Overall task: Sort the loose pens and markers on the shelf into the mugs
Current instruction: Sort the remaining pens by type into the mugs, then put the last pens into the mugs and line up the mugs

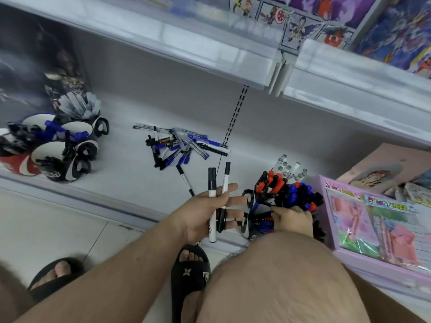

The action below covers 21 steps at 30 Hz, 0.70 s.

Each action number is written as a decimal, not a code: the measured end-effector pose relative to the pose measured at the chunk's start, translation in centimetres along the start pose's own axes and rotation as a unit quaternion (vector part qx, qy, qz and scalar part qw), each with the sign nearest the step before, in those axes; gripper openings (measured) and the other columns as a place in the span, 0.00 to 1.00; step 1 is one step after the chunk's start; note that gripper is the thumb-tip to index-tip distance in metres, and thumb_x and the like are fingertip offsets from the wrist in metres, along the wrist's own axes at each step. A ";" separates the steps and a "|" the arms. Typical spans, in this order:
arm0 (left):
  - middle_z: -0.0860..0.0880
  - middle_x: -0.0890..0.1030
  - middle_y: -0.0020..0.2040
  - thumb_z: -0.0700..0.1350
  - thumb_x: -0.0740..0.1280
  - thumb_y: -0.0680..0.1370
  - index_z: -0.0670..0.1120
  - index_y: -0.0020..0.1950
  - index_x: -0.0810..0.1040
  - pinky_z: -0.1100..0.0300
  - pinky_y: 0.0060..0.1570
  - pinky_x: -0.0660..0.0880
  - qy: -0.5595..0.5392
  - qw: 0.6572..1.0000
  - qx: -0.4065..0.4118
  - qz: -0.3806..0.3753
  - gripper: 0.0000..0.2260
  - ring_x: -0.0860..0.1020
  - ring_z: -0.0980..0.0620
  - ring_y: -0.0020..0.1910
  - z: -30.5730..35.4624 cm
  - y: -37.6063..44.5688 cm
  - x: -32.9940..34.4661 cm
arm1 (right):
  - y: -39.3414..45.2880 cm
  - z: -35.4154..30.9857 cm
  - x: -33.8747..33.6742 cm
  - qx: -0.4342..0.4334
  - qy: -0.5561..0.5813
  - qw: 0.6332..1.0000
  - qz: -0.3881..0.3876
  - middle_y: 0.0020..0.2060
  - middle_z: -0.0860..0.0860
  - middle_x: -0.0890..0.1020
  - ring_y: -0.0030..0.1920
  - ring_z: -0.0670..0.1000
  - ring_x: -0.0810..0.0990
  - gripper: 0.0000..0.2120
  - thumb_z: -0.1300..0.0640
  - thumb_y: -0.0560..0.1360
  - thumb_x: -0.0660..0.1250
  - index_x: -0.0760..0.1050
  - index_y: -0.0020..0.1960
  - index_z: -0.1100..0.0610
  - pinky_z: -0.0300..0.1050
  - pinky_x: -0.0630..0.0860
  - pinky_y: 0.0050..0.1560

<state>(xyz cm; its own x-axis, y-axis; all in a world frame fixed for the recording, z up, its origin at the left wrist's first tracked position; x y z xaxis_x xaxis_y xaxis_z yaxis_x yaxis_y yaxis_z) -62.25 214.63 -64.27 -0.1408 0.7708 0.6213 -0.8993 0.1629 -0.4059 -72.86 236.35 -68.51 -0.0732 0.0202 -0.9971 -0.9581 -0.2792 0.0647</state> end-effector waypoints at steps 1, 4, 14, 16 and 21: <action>0.46 0.83 0.58 0.43 0.59 0.83 0.49 0.66 0.76 0.55 0.44 0.80 0.002 1.000 0.001 -0.003 0.13 0.83 0.46 0.50 0.1 -0.1 -0.1 | 0.1 0.0 0.1 0.006 -0.014 1.000 -0.022 0.46 0.49 0.85 0.55 0.55 0.77 0.11 0.53 0.79 0.63 0.82 0.56 0.43 0.49 0.66 0.55; 0.45 0.83 0.60 0.42 0.59 0.83 0.47 0.66 0.76 0.52 0.51 0.79 -0.017 1.000 0.007 -0.005 0.14 0.82 0.45 0.56 0.4 -0.1 -0.4 | 0.7 0.1 -0.9 0.019 -0.049 0.997 -0.050 0.45 0.48 0.84 0.54 0.54 0.76 0.12 0.51 0.79 0.60 0.82 0.54 0.43 0.48 0.68 0.56; 0.54 0.80 0.64 0.50 0.61 0.76 0.56 0.65 0.76 0.47 0.71 0.63 -0.077 0.995 0.052 -0.036 0.17 0.74 0.49 0.68 0.0 0.9 2.0 | -1.5 -6.2 -10.0 -0.028 0.456 0.856 -0.241 0.39 0.48 0.84 0.32 0.43 0.78 0.05 0.53 0.79 0.66 0.81 0.48 0.51 0.35 0.74 0.35; 0.54 0.80 0.64 0.49 0.58 0.80 0.56 0.65 0.76 0.49 0.68 0.65 -0.090 0.994 0.052 -0.039 0.15 0.74 0.49 0.67 -0.2 1.1 2.5 | -2.0 -6.9 -10.4 -0.045 0.472 0.845 -0.248 0.36 0.50 0.83 0.29 0.43 0.77 0.03 0.57 0.78 0.68 0.80 0.47 0.52 0.36 0.73 0.32; 0.51 0.82 0.61 0.49 0.56 0.84 0.56 0.64 0.77 0.48 0.63 0.70 -0.060 0.998 0.025 -0.017 0.13 0.79 0.50 0.61 -0.7 2.5 3.7 | -2.4 -5.0 -11.1 0.020 0.521 0.843 -0.131 0.30 0.45 0.81 0.26 0.42 0.76 0.06 0.63 0.77 0.69 0.78 0.45 0.53 0.36 0.73 0.31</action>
<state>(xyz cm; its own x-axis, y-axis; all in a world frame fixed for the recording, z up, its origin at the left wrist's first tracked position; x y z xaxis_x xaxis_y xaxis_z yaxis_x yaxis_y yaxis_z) -64.69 218.37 -63.43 -0.1554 0.6848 0.7120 -0.9235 0.1552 -0.3508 -68.35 232.00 -57.76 0.4052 -0.7846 -0.4694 -0.9138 -0.3627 -0.1826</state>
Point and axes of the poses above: each hand's wrist, its own y-axis towards the middle knuckle, its own x-axis out of the palm, z = x × y, the point moved 2 cm from there along y, towards the middle knuckle
